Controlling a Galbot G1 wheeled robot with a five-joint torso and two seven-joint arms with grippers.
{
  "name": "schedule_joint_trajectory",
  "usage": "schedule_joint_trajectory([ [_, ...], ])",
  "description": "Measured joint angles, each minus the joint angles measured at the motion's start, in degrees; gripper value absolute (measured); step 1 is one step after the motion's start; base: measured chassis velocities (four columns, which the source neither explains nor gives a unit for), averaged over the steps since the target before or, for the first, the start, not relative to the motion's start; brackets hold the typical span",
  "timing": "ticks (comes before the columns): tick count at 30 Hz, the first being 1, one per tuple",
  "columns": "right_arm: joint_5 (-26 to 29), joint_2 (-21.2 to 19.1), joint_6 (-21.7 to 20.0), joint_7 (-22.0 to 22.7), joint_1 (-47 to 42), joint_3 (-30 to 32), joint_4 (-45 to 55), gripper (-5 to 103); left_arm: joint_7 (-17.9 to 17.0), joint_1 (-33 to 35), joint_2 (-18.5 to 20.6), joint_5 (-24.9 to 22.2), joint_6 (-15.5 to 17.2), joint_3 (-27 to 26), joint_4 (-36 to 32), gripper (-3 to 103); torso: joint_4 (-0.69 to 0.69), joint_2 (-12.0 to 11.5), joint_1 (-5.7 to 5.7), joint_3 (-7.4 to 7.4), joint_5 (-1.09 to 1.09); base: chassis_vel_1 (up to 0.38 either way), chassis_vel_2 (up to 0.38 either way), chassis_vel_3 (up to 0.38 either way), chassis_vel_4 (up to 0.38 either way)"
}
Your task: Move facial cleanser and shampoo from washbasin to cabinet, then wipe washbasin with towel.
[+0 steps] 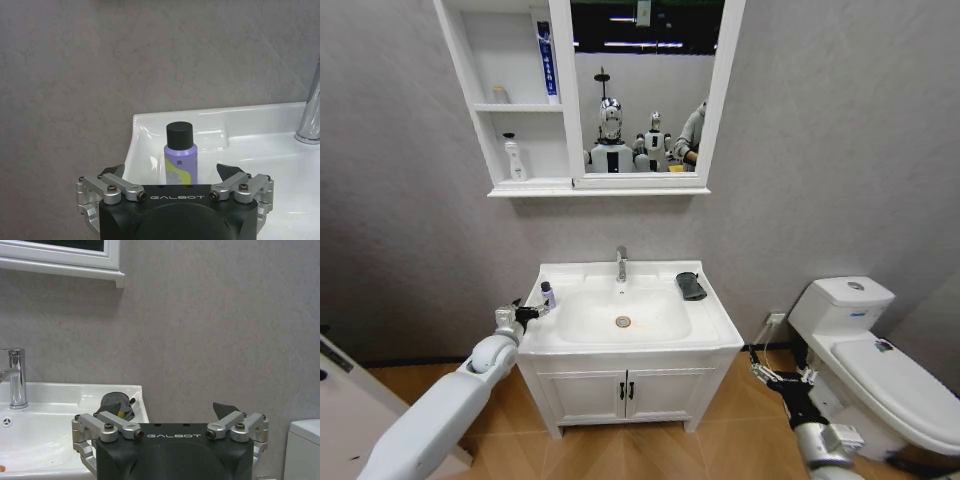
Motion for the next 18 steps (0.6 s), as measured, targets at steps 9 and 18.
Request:
schedule_joint_trajectory([
  [9,-0.1,0.3,-0.1,0.0,-0.3,0.1,0.0,100,0.4,-5.0,-3.6,0.9,-1.0,2.8,5.0,100,-0.01,0.0,0.0,0.0,-0.01,0.0,0.0,0.0,0.0],
  [18,-0.5,0.5,0.3,0.0,-0.4,-0.6,-0.9,100,0.8,-6.0,-5.9,2.4,-2.0,3.2,9.1,100,0.0,0.0,0.0,0.0,-0.01,0.0,0.0,0.0,0.0],
])
